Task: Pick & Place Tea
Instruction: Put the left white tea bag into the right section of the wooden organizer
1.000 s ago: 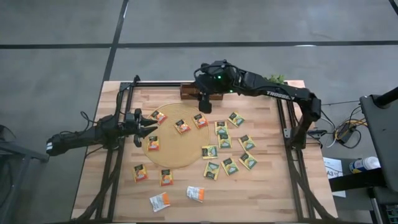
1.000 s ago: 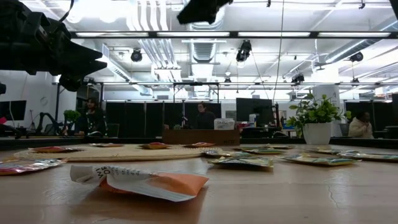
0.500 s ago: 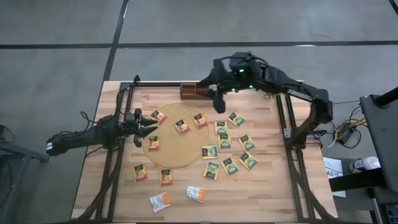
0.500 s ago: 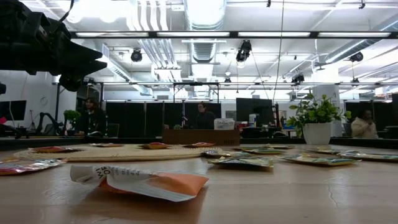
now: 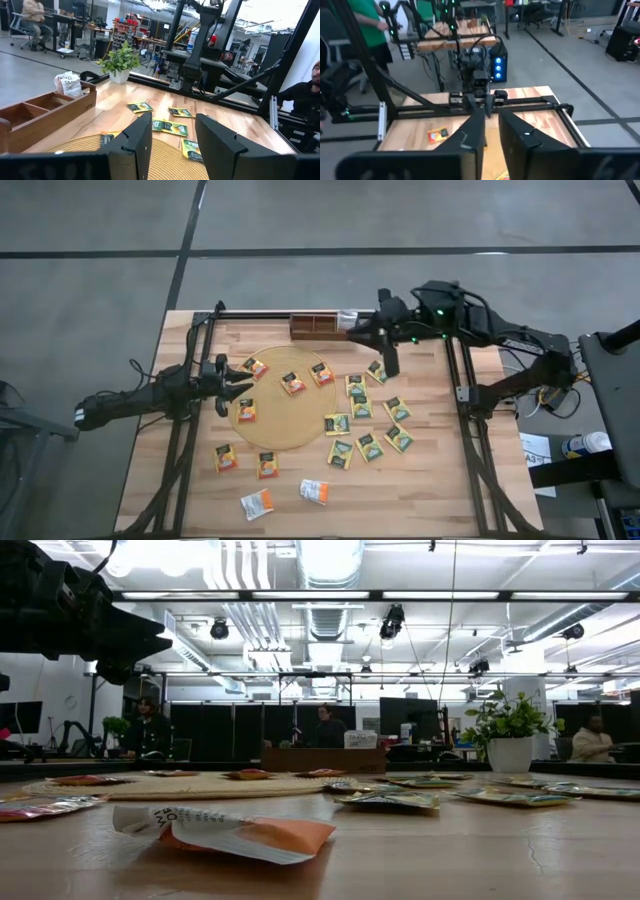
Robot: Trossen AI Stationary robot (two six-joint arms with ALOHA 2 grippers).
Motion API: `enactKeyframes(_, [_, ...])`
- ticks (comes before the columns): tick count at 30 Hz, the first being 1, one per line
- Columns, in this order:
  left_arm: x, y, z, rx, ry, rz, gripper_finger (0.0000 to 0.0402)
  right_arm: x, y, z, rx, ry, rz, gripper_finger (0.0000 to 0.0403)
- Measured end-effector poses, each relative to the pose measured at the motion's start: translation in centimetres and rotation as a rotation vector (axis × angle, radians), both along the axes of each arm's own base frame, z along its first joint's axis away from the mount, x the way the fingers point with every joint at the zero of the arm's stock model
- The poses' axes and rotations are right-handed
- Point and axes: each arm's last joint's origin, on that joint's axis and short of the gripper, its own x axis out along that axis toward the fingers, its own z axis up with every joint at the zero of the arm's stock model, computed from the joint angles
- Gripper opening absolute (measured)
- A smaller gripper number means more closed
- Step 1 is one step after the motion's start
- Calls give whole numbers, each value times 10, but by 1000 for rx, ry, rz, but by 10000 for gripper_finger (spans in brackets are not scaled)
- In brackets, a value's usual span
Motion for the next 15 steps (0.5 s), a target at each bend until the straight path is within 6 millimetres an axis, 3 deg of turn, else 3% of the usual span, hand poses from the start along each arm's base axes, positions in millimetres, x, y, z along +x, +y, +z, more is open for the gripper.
enactKeyframes(6, [0, 0, 2, -160, -51, -2, 145, -30, 5, -17, 40, -101, -8, 11])
enactKeyframes(10, [0, 0, 5, -409, -124, -11, 145, -50, 9, -28, 66, -140, -11, 9])
enactKeyframes(15, [0, 0, 8, -540, -175, -21, 145, -73, 13, -53, 88, -140, -15, 8])
